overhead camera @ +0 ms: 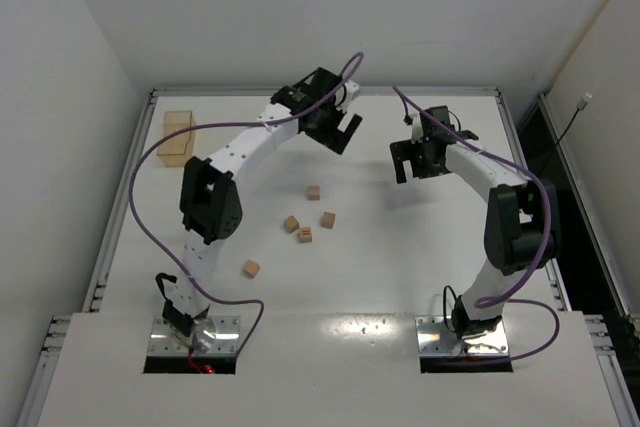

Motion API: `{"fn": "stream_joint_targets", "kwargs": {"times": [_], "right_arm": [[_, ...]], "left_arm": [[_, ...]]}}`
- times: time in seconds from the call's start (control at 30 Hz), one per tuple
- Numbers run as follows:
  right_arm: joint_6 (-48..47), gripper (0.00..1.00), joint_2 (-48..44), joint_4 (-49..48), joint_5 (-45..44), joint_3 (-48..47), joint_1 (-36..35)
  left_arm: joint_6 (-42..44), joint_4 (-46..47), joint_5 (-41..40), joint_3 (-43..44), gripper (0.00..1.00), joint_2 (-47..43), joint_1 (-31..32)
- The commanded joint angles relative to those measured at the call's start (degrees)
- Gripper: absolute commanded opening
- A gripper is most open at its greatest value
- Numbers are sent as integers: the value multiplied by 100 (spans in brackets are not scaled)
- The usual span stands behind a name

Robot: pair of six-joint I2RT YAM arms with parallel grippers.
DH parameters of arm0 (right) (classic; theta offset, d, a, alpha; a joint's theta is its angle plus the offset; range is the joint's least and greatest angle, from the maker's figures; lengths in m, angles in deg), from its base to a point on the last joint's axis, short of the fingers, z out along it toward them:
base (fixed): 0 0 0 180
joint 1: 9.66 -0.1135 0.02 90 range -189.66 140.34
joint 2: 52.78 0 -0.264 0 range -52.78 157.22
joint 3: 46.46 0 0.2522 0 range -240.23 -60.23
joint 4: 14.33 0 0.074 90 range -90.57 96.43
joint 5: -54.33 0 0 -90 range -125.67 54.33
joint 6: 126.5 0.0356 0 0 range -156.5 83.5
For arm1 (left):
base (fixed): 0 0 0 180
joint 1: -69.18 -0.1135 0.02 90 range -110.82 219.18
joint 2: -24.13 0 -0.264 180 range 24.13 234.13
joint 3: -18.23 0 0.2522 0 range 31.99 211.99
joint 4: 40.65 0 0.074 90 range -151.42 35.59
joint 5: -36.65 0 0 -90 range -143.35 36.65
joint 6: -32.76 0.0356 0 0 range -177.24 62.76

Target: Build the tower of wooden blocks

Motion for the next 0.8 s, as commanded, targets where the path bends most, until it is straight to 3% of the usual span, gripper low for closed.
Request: {"fn": "stream_joint_targets", "kwargs": {"times": [0.0,0.17,0.23,0.43,0.67,0.77], "right_arm": [[-86,97,-280,-155,366,60,-80],[-235,96,-798,-479,1603,727,-510],[-385,96,-913,-533,1861,841,-982],[-1281,95,-738,-288,2107,473,-2188],[-1721,95,-9,-199,1827,-300,-2480],[-1625,94,334,-76,1643,-695,-2480]], "left_arm": [[-515,-26,-817,212,100,-907,-56],[-1104,45,-1680,-368,100,-1426,-293],[-1263,98,-1901,-727,100,-1689,-703],[-1193,212,-1032,-1676,100,-2304,-1672],[-885,554,418,-3153,100,-2964,-2665],[-815,616,438,-3384,100,-3079,-2746]]}}
